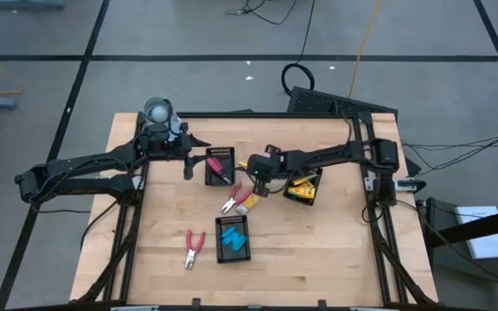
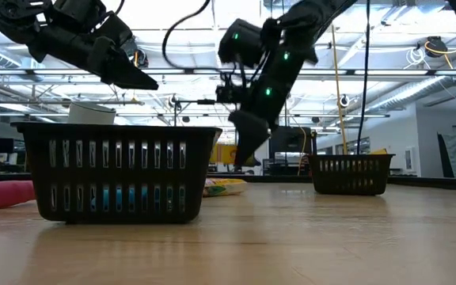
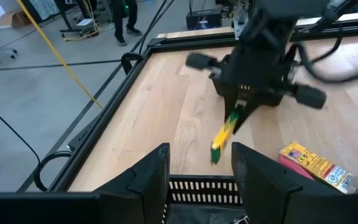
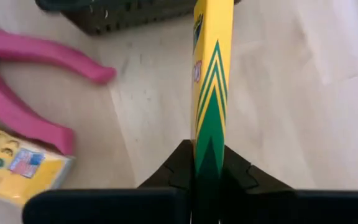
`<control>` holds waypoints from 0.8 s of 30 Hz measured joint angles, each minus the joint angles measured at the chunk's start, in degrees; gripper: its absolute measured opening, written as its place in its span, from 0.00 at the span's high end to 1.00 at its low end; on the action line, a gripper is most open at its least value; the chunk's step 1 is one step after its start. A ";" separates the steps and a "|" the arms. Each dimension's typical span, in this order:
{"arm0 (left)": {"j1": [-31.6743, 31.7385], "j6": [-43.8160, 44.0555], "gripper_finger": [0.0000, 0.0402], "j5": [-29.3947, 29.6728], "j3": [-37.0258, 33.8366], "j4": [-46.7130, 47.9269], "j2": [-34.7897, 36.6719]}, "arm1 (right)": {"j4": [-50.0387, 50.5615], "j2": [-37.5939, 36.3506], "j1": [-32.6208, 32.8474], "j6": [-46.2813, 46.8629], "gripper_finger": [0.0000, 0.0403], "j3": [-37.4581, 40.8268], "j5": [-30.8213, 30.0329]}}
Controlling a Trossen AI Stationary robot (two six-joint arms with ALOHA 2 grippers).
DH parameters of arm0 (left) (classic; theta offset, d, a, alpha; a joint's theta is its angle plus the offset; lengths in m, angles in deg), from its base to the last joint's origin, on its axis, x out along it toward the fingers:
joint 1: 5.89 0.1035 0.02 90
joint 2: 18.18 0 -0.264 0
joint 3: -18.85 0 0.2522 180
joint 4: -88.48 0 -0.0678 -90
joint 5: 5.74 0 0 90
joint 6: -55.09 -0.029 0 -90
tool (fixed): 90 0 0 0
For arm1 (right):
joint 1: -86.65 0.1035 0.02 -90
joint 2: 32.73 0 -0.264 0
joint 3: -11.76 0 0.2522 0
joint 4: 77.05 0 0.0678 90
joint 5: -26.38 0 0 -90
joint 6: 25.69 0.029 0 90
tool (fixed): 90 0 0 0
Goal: Pick & Place School Supplies
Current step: Put the yellow crayon box into the right black basket
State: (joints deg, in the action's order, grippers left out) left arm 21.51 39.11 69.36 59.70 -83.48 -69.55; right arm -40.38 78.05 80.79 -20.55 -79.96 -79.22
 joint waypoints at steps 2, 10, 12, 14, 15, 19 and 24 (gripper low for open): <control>0.00 0.16 0.56 0.02 0.00 0.00 -0.01 | 1.38 -1.57 0.04 0.01 0.94 -0.04 -1.24; 0.00 0.19 0.56 0.00 0.00 0.00 -0.01 | 15.32 -8.58 1.38 2.19 0.94 -0.09 -9.88; -0.02 0.19 0.56 0.00 0.00 -0.02 -0.01 | 19.47 -9.87 1.62 4.27 0.94 0.09 -10.13; 0.00 0.19 0.56 0.00 0.00 0.01 -0.01 | 22.42 -11.49 1.72 6.26 0.94 1.56 -10.13; 0.00 0.19 0.56 0.00 0.00 0.02 0.00 | 23.12 -12.44 1.85 7.40 0.94 2.78 -10.23; 0.00 0.16 0.56 0.00 0.00 0.04 0.01 | 23.97 -16.94 2.60 12.24 0.94 9.38 -11.57; 0.00 0.14 0.56 0.00 0.00 0.02 0.01 | 23.93 -23.17 5.20 19.64 0.94 16.93 -11.60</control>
State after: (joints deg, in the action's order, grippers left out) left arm 21.51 39.26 69.36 59.70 -83.46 -69.54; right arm -16.45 54.87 85.99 -0.90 -63.03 -90.82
